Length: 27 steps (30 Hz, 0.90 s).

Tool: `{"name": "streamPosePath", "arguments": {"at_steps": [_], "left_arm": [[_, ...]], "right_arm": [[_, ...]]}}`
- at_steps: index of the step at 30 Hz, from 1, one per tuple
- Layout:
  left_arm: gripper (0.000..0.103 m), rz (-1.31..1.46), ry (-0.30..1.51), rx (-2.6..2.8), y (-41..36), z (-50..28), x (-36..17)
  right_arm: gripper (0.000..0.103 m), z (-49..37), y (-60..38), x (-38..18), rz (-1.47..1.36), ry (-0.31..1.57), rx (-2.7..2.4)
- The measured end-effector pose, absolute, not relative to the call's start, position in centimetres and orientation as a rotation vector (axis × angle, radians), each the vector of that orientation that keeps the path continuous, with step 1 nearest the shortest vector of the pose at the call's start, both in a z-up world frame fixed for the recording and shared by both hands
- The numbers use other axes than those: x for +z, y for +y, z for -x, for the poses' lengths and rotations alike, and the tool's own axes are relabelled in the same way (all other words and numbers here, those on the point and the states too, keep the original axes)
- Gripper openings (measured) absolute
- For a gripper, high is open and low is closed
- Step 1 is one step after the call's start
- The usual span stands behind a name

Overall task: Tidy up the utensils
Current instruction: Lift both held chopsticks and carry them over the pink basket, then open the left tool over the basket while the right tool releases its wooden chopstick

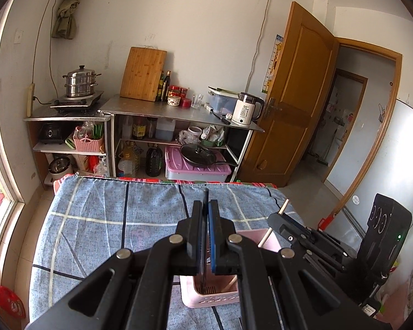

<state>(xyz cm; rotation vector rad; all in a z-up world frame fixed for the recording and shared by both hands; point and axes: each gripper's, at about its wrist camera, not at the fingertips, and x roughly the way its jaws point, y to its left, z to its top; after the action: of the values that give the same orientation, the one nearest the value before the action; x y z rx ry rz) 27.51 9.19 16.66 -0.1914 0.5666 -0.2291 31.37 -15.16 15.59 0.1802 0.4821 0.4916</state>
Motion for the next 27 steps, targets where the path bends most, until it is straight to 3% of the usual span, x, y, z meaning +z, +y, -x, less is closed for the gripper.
{"name": "streamPosePath", "arguments": {"at_steps": [5, 6, 7, 9, 10, 19, 27], "left_arm": [[0.006, 0.209, 0.583, -0.205, 9.6, -27.5, 15.5], [0.011, 0.205, 0.581, -0.193, 9.6, -27.3, 15.5], [0.022, 0.201, 0.575, -0.180, 9.7, -27.1, 15.6], [0.040, 0.208, 0.559, -0.167, 9.9, -26.5, 15.9], [0.042, 0.210, 0.551, -0.159, 10.1, -26.2, 16.1], [0.045, 0.167, 0.462, -0.120, 10.0, -20.3, 17.0], [0.045, 0.165, 0.476, -0.212, 7.3, -13.8, 13.0]], "right_arm": [[0.006, -31.5, -15.0, 14.6, -0.157, 0.530, 0.509], [0.006, -31.4, -15.0, 14.5, -0.153, 0.536, 0.513], [0.007, -31.3, -15.1, 14.5, -0.151, 0.542, 0.518], [0.020, -30.9, -15.4, 14.8, -0.154, 0.538, 0.519], [0.021, -30.6, -15.7, 15.1, -0.157, 0.529, 0.523], [0.021, -24.9, -19.5, 17.3, -0.136, 0.459, 0.499], [0.021, -18.3, -23.6, 15.0, -0.141, 0.494, 0.479]]}}
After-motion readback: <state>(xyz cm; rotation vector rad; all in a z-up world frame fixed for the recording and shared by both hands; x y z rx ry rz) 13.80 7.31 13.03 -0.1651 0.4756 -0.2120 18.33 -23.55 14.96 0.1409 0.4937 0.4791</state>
